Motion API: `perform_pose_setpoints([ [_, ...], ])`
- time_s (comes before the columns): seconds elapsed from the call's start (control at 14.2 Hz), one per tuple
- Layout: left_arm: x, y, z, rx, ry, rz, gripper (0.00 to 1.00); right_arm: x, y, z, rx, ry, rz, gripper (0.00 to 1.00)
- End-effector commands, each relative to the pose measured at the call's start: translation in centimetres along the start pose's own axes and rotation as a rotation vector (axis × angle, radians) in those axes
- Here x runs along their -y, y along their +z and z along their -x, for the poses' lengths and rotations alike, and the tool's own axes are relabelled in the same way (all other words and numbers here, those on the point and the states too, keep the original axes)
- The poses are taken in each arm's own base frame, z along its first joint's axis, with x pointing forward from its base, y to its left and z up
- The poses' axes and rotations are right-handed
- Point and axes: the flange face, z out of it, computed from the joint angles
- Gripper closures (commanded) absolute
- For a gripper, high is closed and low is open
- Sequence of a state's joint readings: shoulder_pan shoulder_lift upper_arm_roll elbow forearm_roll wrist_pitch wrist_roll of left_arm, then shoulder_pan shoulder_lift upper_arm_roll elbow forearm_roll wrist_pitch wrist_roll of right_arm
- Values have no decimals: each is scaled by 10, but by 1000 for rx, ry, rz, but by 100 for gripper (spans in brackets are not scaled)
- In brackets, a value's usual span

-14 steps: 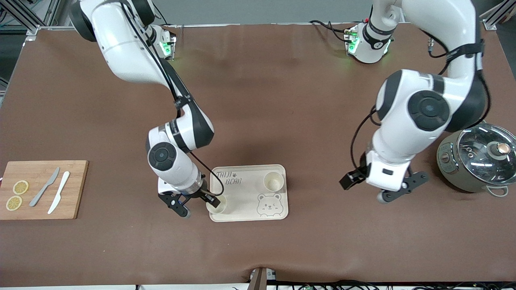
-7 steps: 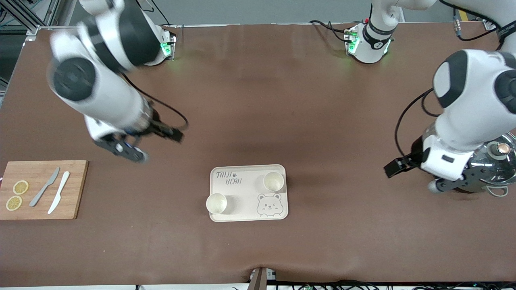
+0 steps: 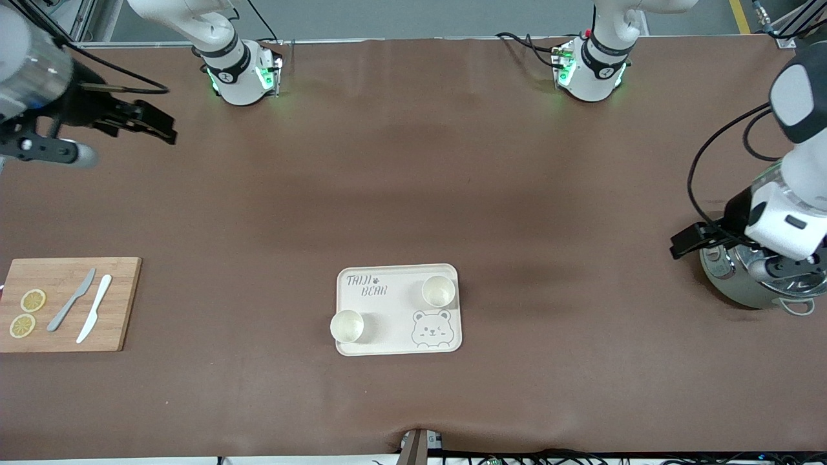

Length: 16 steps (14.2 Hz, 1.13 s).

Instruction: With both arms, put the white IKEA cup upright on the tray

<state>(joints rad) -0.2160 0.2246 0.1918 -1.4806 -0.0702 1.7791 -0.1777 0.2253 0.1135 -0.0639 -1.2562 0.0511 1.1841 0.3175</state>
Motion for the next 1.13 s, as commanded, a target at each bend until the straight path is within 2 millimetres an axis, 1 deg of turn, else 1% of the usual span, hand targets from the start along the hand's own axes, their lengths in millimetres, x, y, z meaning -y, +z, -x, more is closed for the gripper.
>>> perform_pose_setpoints([
  [0.0, 25, -13, 9, 11, 42, 11, 0, -18, -5, 18, -28, -94, 49, 0],
  [0.07, 33, -14, 9, 18, 49, 10, 0, -36, -7, 18, -32, -123, 41, 0],
  [0.14, 36, -15, 8, 18, 55, 9, 0, -49, -6, 16, -36, -139, 32, 0],
  [0.21, 37, -16, 8, 15, 60, 10, 0, -55, -3, 14, -55, -150, 22, 0],
  [0.28, 39, -18, 7, 10, 57, 9, 0, -55, 7, 14, -70, -154, 19, 0],
  [0.42, 37, -35, 0, -29, 51, 10, 0, -55, 27, 20, -124, -162, 8, 0],
  [0.49, 36, -45, -2, -50, 50, 14, 0, -55, 33, 25, -143, -168, 6, 0],
  [0.56, 36, -47, -3, -55, 50, 12, 0, -61, 35, 26, -145, -162, 9, 0],
  [0.64, 37, -49, -4, -60, 48, 13, 0, -74, 40, 24, -135, -159, 7, 0],
  [0.71, 37, -54, -5, -69, 50, 13, 0, -90, 39, 25, -148, -192, 5, 0],
  [0.78, 37, -57, -4, -67, 51, 13, 0, -101, 45, 24, -155, -229, 5, 0],
  [1.06, 32, -71, -6, -54, 56, 7, 0, -112, 74, 47, -188, -240, -3, 0],
])
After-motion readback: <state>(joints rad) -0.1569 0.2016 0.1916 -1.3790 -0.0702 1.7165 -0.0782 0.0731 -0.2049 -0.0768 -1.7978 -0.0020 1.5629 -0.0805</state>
